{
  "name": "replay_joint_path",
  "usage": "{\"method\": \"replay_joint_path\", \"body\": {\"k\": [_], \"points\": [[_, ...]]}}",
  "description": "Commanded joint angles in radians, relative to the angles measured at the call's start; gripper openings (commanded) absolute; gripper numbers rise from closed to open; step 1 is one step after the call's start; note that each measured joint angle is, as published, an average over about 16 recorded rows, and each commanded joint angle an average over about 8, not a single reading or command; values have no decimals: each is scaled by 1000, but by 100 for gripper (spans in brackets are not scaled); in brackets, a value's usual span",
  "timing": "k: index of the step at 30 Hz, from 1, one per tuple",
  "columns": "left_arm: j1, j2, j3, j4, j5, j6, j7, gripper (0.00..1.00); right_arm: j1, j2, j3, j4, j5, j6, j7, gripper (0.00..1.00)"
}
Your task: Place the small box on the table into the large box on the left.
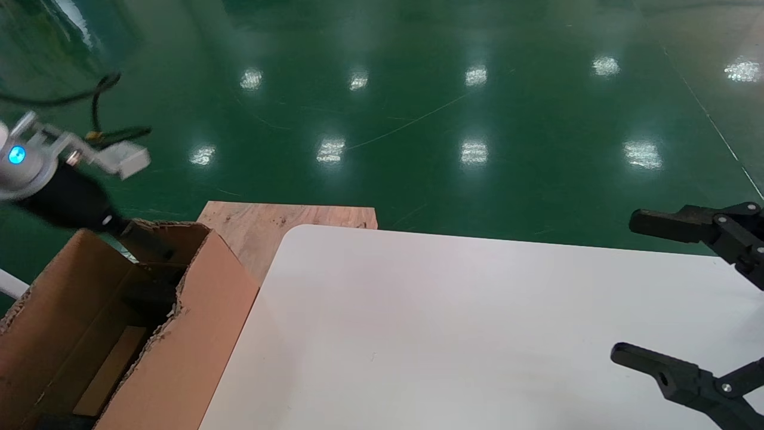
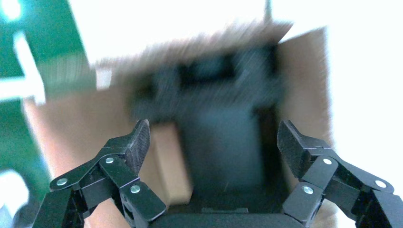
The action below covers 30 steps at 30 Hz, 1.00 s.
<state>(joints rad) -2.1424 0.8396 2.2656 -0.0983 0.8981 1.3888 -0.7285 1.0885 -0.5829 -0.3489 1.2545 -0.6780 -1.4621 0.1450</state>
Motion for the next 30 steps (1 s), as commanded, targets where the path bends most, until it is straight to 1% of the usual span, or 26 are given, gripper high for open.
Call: {"method": "replay_joint_path", "body": {"k": [1,5,9,11,15,18,21,30], "points": [[-39,20,-25,-17,-34,-7,26,100,0,0,0,0,0,0,0,100],[-113,38,-67,-112,-94,54,33,100,0,0,0,0,0,0,0,100],[-165,51,-93,-208,-134,118,23,100,0,0,0,0,0,0,0,100],[-183,57,-102,-246,-148,137,17,100,0,0,0,0,0,0,0,100],[-191,62,-115,-277,-158,147,15,100,0,0,0,0,0,0,0,100],[-173,55,-138,-287,-155,147,22,100,0,0,0,0,0,0,0,100],[-138,48,-195,-318,-157,147,38,100,0,0,0,0,0,0,0,100],[46,6,-467,-450,-158,141,114,100,0,0,0,0,0,0,0,100]]}}
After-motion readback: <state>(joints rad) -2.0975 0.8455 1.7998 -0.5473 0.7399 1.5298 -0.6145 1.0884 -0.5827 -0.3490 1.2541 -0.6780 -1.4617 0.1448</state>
